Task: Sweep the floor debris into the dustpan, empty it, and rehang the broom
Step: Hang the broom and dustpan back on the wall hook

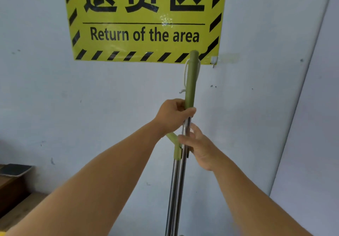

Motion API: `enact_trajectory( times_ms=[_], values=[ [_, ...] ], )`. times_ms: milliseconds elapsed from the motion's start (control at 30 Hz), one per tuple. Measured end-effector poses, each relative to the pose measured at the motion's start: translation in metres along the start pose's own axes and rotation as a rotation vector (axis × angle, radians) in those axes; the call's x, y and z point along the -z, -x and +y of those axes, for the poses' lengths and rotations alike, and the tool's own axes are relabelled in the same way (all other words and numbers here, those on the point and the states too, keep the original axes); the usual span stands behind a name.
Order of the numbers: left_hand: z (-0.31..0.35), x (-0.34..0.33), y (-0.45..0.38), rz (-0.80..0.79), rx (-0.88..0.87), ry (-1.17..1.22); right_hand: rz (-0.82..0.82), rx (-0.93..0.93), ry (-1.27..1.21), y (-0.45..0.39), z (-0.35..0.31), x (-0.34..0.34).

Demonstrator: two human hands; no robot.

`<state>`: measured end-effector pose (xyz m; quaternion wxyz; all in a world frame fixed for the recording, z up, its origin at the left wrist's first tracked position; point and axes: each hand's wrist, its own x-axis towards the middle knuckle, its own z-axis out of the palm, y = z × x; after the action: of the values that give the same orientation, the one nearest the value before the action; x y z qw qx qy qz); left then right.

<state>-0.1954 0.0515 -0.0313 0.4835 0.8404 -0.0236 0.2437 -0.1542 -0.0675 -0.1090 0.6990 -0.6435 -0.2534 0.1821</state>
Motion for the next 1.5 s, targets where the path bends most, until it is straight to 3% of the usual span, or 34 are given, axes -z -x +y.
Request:
enact_trajectory(
  times_ms=[133,233,500,700,1067,1200,1333,1500],
  values=[
    [-0.012,-0.003,0.002,-0.051,0.028,0.009,0.089,0.123,-0.023,0.0,-0.054,0.009],
    [-0.018,-0.005,0.002,-0.075,0.054,-0.005,0.212,0.176,0.17,0.0,-0.084,0.002],
    [-0.01,0.002,0.001,-0.143,0.121,0.01,0.354,0.232,0.325,-0.014,-0.101,-0.01],
    [0.017,0.029,-0.015,-0.004,0.145,0.347,0.392,0.147,0.329,-0.018,-0.089,-0.012],
    [0.062,0.061,-0.045,0.134,0.156,0.582,0.388,0.133,0.39,-0.021,-0.082,-0.015],
    [0.073,0.065,-0.053,0.165,0.071,0.486,0.382,0.124,0.385,-0.021,-0.082,-0.016],
    [0.078,0.065,-0.06,0.197,-0.045,0.184,0.352,0.1,0.399,-0.018,-0.083,-0.014],
    [0.086,0.061,-0.068,0.142,-0.112,0.169,0.311,0.052,0.399,-0.017,-0.08,-0.007]
  ],
)
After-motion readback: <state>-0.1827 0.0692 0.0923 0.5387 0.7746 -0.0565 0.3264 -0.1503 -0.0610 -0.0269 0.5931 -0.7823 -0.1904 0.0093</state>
